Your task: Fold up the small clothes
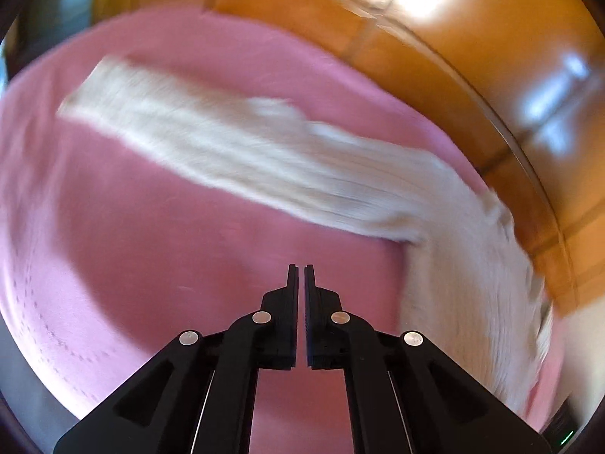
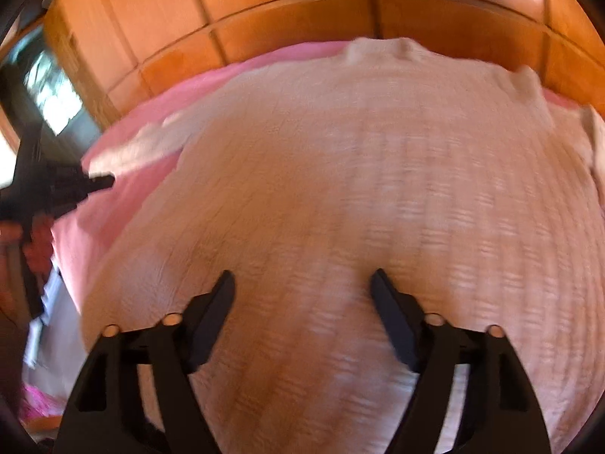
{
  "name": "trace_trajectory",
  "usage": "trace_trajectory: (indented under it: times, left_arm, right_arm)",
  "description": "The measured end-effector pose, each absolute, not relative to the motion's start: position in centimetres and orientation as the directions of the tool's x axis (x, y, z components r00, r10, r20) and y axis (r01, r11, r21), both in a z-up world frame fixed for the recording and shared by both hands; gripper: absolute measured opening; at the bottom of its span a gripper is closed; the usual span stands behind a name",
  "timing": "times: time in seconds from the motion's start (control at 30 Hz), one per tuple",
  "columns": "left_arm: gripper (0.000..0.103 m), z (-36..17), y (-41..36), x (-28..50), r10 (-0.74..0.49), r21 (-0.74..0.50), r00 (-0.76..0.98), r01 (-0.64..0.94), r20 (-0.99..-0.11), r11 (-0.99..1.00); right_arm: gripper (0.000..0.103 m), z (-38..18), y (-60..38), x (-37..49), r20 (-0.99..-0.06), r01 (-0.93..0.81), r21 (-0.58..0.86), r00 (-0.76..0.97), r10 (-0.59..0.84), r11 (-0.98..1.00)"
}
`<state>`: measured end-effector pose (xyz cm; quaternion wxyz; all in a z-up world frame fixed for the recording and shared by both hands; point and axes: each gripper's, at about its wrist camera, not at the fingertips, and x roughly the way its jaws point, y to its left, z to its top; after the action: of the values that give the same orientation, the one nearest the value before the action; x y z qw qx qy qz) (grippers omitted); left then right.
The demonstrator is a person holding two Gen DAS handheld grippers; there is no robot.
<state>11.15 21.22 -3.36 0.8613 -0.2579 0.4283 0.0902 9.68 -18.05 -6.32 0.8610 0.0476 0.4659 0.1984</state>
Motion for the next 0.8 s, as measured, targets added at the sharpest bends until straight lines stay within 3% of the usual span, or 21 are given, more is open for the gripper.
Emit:
trace_trajectory:
  times: [0.2,0.3,0.43,0.63,0.67,0.7,0.73,0.77,0.8]
  left_arm:
    - [0.0,-1.5,10.1,12.4,-0.133,-0.253,0.643,-0.098,-0.754,0.962]
    - [0.0,-2.3,4.8,13.6,-0.191,-0.232,0.61,0.012,-0.769,0.973]
    - [0.0,-3.8,-0.8,14.8,-0.215,-0.192,0.56,0.101,-0.8,0.976]
    - [0.0,-5.6,-3.5,15.4,-0.169,-0.118,0.532,0.128,-0.83,0.985]
    - [0.0,-5.7,-3.8,15.5,-0.161,-0.107,0.534,0.13,-0.83,0.986]
    - [0.0,-5.7,-3.8,15.6,-0.152,-0.096,0.536,0.131,-0.83,0.987]
    - [0.013,-5.7,-3.9,15.8,-0.142,-0.084,0.538,0.131,-0.831,0.988]
    - [0.021,-5.8,-3.8,15.9,-0.141,-0.082,0.541,0.131,-0.829,0.988]
    - [0.039,-5.7,-3.8,16.0,-0.143,-0.085,0.545,0.129,-0.826,0.988]
  right_arm:
    - [0.059,-4.2,-30.7,9.9,-0.753,0.025,0.308,0.618,0.228,0.951]
    - [0.055,-4.1,-36.2,10.1,-0.766,0.166,0.204,0.641,0.051,0.965]
    - [0.055,-4.6,-39.6,11.9,-0.762,0.191,0.035,0.64,-0.097,0.981]
    - [0.055,-7.4,-41.7,16.8,-0.772,0.135,-0.135,0.606,-0.19,0.982]
    - [0.048,-7.9,-42.4,17.7,-0.785,0.125,-0.128,0.593,-0.177,0.984]
    - [0.026,-8.1,-42.9,18.5,-0.788,0.121,-0.127,0.591,-0.174,0.984]
    - [0.013,-7.8,-43.1,18.7,-0.786,0.124,-0.145,0.588,-0.19,0.982]
    - [0.009,-7.1,-43.6,18.7,-0.784,0.137,-0.145,0.589,-0.198,0.98]
    - [0.009,-6.0,-44.2,18.4,-0.777,0.147,-0.105,0.605,-0.173,0.984]
